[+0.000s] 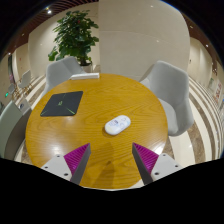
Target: Arrange mouse
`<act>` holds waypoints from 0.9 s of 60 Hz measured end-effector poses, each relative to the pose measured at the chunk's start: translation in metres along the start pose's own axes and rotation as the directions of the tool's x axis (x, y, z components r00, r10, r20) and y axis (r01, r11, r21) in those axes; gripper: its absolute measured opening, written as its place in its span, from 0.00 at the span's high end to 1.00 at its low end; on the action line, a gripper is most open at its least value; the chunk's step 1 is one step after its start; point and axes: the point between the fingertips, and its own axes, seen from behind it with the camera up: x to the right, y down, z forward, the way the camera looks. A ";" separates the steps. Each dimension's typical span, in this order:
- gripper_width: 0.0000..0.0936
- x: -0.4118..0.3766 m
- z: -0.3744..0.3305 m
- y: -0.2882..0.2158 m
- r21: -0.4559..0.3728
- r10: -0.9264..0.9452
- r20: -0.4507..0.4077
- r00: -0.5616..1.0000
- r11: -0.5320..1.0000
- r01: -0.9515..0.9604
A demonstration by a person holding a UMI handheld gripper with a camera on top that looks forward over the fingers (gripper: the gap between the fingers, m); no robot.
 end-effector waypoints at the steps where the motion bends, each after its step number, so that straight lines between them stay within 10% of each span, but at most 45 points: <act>1: 0.07 -0.001 0.003 -0.001 0.001 0.003 0.001 1.000 1.000 -0.003; 43: 0.07 -0.003 0.148 -0.044 -0.018 0.074 -0.038 0.997 0.997 -0.075; 54: 0.21 -0.008 0.165 -0.061 -0.022 0.047 -0.039 0.998 0.999 -0.047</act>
